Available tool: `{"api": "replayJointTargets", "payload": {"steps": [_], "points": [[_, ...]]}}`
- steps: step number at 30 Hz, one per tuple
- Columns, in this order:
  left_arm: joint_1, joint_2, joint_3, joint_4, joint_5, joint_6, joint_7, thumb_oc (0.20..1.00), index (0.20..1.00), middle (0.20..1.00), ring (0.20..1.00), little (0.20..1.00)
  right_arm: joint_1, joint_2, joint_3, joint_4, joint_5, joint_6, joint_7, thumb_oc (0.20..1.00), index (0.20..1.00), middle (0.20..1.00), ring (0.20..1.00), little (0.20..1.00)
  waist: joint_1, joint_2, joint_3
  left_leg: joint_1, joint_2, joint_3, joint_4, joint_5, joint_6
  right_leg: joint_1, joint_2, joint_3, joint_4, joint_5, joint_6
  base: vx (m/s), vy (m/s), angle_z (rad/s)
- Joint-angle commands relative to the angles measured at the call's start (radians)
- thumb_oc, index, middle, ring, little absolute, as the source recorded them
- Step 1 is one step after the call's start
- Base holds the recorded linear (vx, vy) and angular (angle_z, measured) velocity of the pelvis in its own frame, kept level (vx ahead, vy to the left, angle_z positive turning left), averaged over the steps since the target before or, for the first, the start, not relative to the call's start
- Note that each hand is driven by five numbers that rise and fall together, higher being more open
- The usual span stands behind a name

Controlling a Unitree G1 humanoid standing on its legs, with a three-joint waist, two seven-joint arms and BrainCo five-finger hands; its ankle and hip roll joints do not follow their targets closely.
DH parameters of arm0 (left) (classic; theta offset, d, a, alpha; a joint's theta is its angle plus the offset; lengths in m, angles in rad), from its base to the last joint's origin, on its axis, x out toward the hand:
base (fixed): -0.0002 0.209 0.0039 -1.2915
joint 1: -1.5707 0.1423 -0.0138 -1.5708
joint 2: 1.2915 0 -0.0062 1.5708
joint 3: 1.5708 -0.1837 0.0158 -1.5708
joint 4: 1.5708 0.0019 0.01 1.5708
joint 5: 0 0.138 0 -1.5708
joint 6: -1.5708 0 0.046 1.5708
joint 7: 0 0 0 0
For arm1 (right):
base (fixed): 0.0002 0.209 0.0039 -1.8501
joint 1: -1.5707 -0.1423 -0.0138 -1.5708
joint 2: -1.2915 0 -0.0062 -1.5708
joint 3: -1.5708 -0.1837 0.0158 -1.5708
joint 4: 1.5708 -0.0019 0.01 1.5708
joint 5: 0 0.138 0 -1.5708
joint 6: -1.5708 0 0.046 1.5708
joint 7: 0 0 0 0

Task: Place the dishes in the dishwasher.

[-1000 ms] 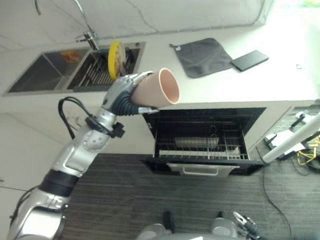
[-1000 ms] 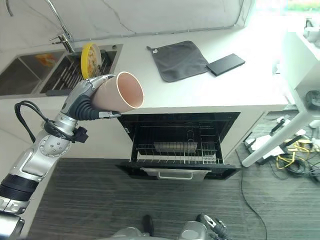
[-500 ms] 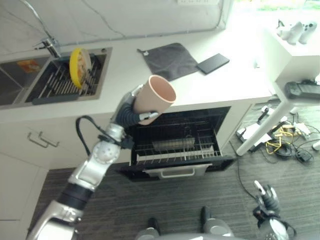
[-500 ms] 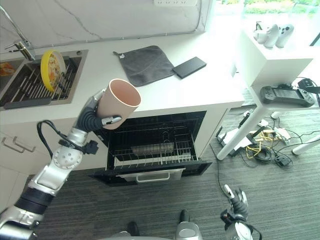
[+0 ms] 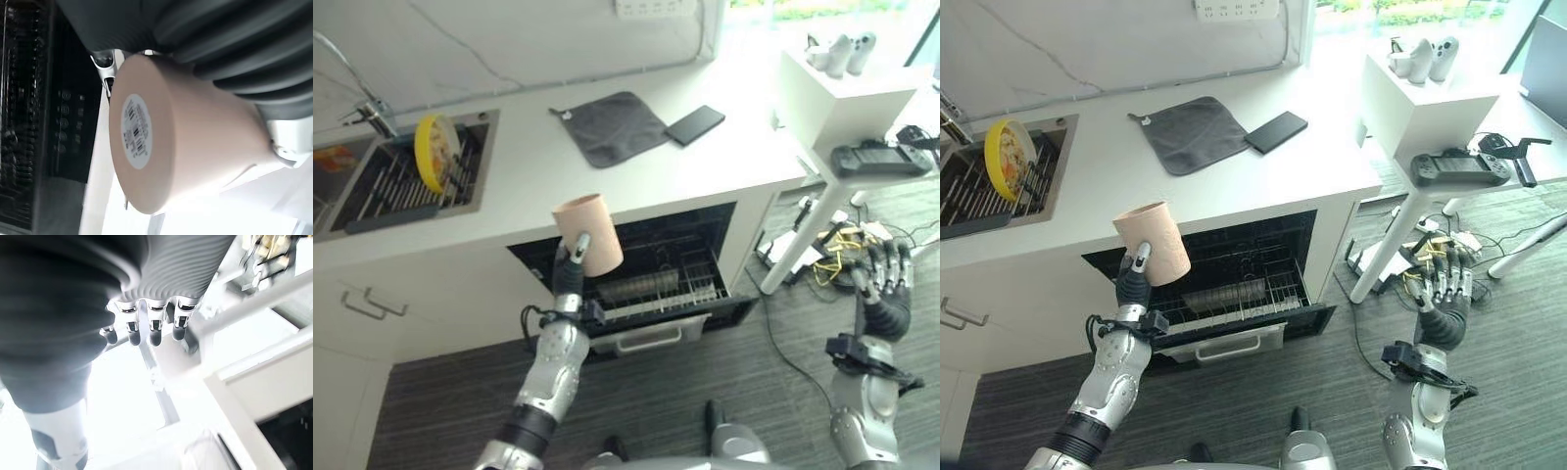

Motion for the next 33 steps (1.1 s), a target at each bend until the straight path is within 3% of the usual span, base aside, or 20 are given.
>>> {"api": "replayJointTargets", "payload": {"steps": [1,5,7,10,11,14,15,21,23,33], "points": [[-0.062,0.042,-0.001,-0.009,-0.017,-0.128,-0.016,0.2,0.2,0.2,0.2,0.2,-0.011,-0.032,0.004,-0.077,-0.03,-0.055,0.169,1.0,1.0,1.0,1.0,1.0,-0.003,-0.042,-0.022,-0.012,-0.031,-0.004,0.131,-0.134,0.032,0.009,-0.027,-0.013,0.1,-0.146,0.018,0.0,-0.005,-0.09],[-0.044,0.051,-0.013,-0.039,0.048,-0.159,0.015,0.2,0.2,0.2,0.2,0.2,-0.021,-0.066,0.069,-0.153,-0.016,0.019,0.299,1.0,1.0,1.0,1.0,1.0,0.011,-0.044,-0.025,-0.011,-0.032,-0.009,0.13,-0.134,0.03,0.015,-0.032,-0.022,0.097,-0.146,0.018,0.0,-0.002,-0.01],[-0.035,0.063,-0.018,-0.057,0.141,-0.204,0.067,0.2,0.2,0.2,0.2,0.2,-0.036,-0.081,0.108,-0.18,0.028,0.058,0.364,1.0,1.0,1.0,1.0,1.0,0.027,-0.048,-0.026,-0.009,-0.034,-0.021,0.133,-0.138,0.028,0.024,-0.034,-0.029,0.097,-0.151,0.018,-0.01,-0.035,0.03],[-0.038,0.082,-0.025,-0.07,0.283,-0.255,0.191,0.2,0.2,0.2,0.2,0.2,-0.061,-0.086,0.156,-0.191,0.026,0.079,0.357,1.0,1.0,1.0,1.0,1.0,0.047,-0.05,-0.033,-0.012,-0.036,-0.033,0.127,-0.132,0.026,0.028,-0.035,-0.036,0.09,-0.149,0.017,0.0,-0.03,0.13],[-0.038,0.097,-0.026,-0.073,0.396,-0.275,0.304,0.2,0.2,0.2,0.2,0.2,-0.081,-0.087,0.189,-0.191,0.021,0.092,0.336,1.0,1.0,1.0,1.0,1.0,0.061,-0.051,-0.035,-0.009,-0.038,-0.041,0.121,-0.13,0.024,0.036,-0.036,-0.043,0.084,-0.149,0.016,0.02,-0.027,0.19],[-0.036,0.112,-0.021,-0.072,0.513,-0.287,0.404,0.2,0.2,0.2,0.2,0.2,-0.104,-0.083,0.226,-0.192,0.008,0.111,0.32,1.0,1.0,1.0,1.0,1.0,0.079,-0.052,-0.041,-0.004,-0.041,-0.052,0.114,-0.127,0.021,0.046,-0.036,-0.051,0.078,-0.149,0.017,0.04,-0.032,0.19],[-0.034,0.125,-0.019,-0.081,0.614,-0.272,0.501,0.2,0.2,0.2,0.2,0.2,-0.134,-0.079,0.265,-0.192,-0.021,0.117,0.294,1.0,1.0,1.0,1.0,1.0,0.099,-0.052,-0.043,0.001,-0.042,-0.066,0.106,-0.122,0.019,0.057,-0.038,-0.06,0.073,-0.149,0.018,0.06,-0.038,0.19],[-0.019,0.11,-0.041,-0.083,0.745,-0.248,0.635,0.2,0.2,0.2,0.2,0.2,-0.203,-0.084,0.354,-0.189,-0.069,0.148,0.243,1.0,1.0,1.0,1.0,1.0,0.136,-0.057,-0.043,0.013,-0.039,-0.085,0.093,-0.113,0.009,0.08,-0.041,-0.08,0.066,-0.148,0.021,0.05,-0.026,0.14],[-0.056,0.13,-0.073,-0.066,0.795,-0.22,0.727,0.2,0.2,0.2,0.2,0.2,-0.229,-0.085,0.382,-0.202,-0.075,0.184,0.222,1.0,1.0,1.0,1.0,1.0,0.145,-0.061,-0.049,0.026,-0.042,-0.091,0.077,-0.115,0.013,0.091,-0.041,-0.083,0.059,-0.149,0.023,0.04,-0.031,0.16],[-0.073,0.134,-0.125,-0.027,0.965,-0.176,0.802,0.2,0.2,0.2,0.2,0.2,-0.311,-0.093,0.417,-0.203,-0.056,0.286,0.217,1.0,1.0,1.0,1.0,1.0,0.183,-0.076,-0.047,0.032,-0.042,-0.114,0.063,-0.11,0.011,0.112,-0.043,-0.103,0.05,-0.143,0.025,0.01,-0.035,0.09]]}}
